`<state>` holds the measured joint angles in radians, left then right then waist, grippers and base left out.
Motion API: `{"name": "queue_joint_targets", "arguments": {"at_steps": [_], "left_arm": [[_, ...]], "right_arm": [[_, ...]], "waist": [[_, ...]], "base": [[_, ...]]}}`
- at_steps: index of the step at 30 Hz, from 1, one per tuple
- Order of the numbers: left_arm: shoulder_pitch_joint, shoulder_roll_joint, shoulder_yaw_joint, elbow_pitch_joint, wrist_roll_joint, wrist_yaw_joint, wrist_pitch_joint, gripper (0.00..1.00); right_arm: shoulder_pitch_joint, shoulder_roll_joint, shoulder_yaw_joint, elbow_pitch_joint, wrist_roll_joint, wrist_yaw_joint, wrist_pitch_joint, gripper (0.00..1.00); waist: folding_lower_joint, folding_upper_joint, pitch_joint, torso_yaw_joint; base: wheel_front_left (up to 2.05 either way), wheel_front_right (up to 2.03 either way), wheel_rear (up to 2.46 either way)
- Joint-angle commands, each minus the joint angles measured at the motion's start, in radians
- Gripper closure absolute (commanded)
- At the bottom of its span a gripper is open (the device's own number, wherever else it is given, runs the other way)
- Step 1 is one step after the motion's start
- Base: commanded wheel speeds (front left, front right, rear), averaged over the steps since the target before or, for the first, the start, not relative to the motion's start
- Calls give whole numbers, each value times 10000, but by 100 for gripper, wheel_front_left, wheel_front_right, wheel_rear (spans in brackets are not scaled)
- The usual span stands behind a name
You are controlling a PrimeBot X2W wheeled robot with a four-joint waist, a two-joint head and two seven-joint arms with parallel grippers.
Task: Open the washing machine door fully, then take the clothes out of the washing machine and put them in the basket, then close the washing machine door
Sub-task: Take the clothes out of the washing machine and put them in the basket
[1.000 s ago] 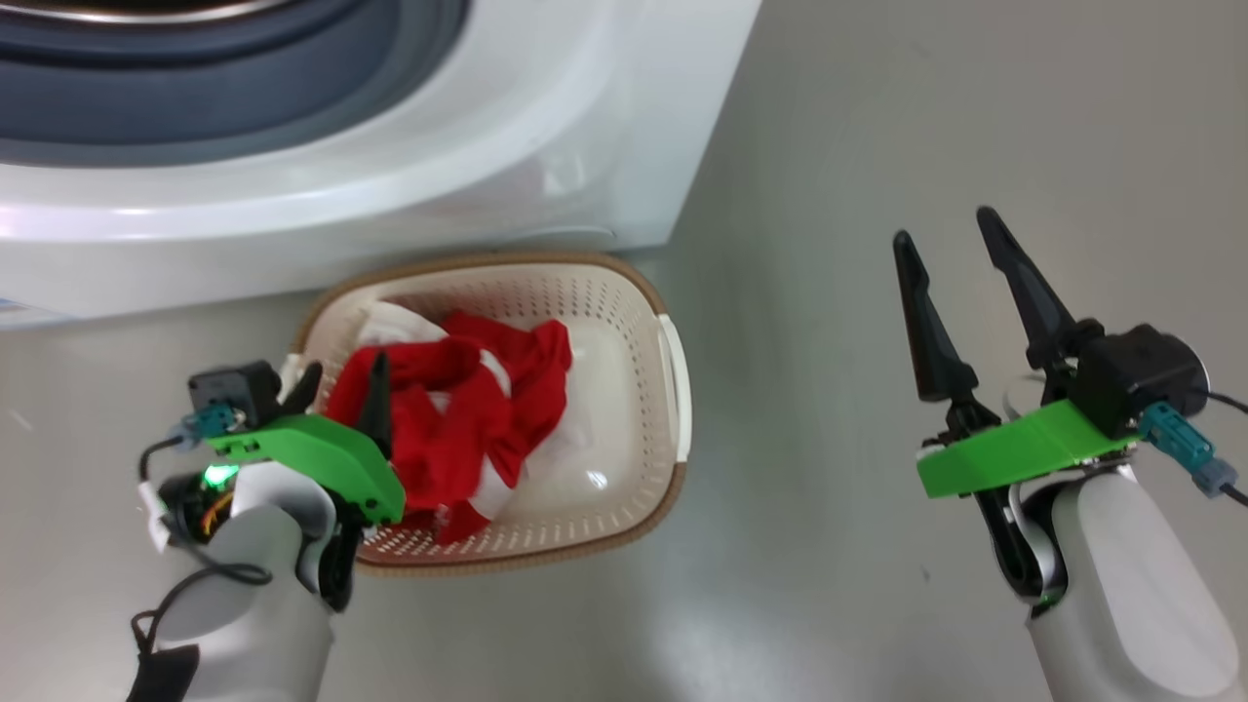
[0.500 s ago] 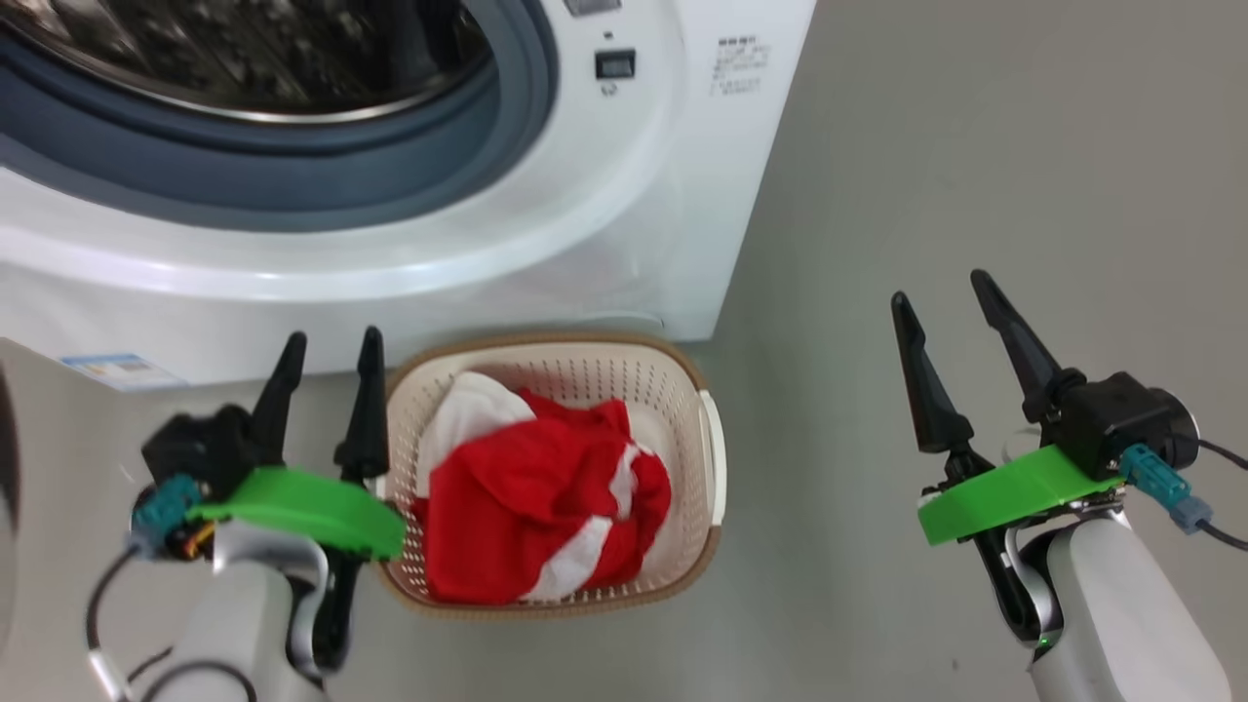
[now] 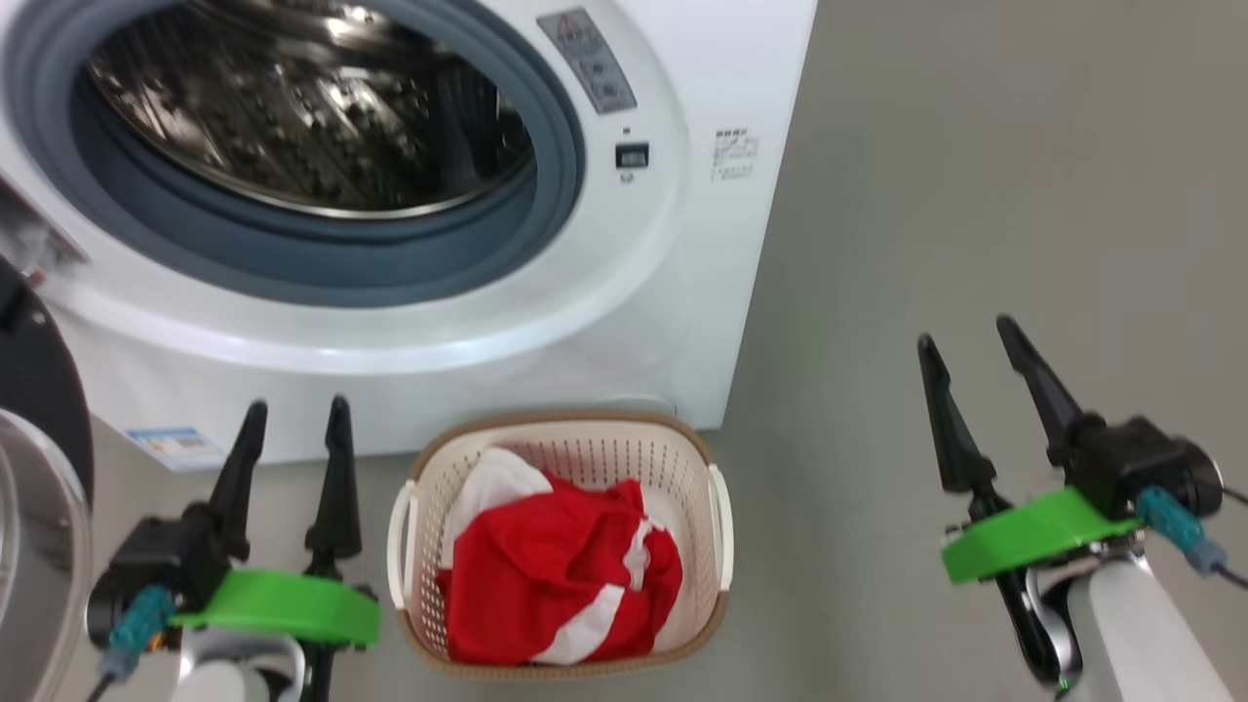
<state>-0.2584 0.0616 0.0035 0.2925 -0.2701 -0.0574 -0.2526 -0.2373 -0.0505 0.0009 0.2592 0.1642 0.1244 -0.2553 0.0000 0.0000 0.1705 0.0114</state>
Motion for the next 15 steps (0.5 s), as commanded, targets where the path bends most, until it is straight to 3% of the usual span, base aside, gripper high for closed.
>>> {"name": "queue_joint_targets", "arguments": {"at_steps": [1, 15], "left_arm": [[232, 142, 405, -360, 87, 97, -91, 0], [1901, 268, 354, -1414, 474, 237, -88, 0]], "right_arm": [[248, 3, 122, -303, -27, 63, -65, 0], [1451, 3, 162, -604, -138, 63, -65, 0]], "waist": [[0, 0, -642, -1], [0, 0, -1802, -218]], "base": [[0, 0, 0], [0, 0, 0]]}}
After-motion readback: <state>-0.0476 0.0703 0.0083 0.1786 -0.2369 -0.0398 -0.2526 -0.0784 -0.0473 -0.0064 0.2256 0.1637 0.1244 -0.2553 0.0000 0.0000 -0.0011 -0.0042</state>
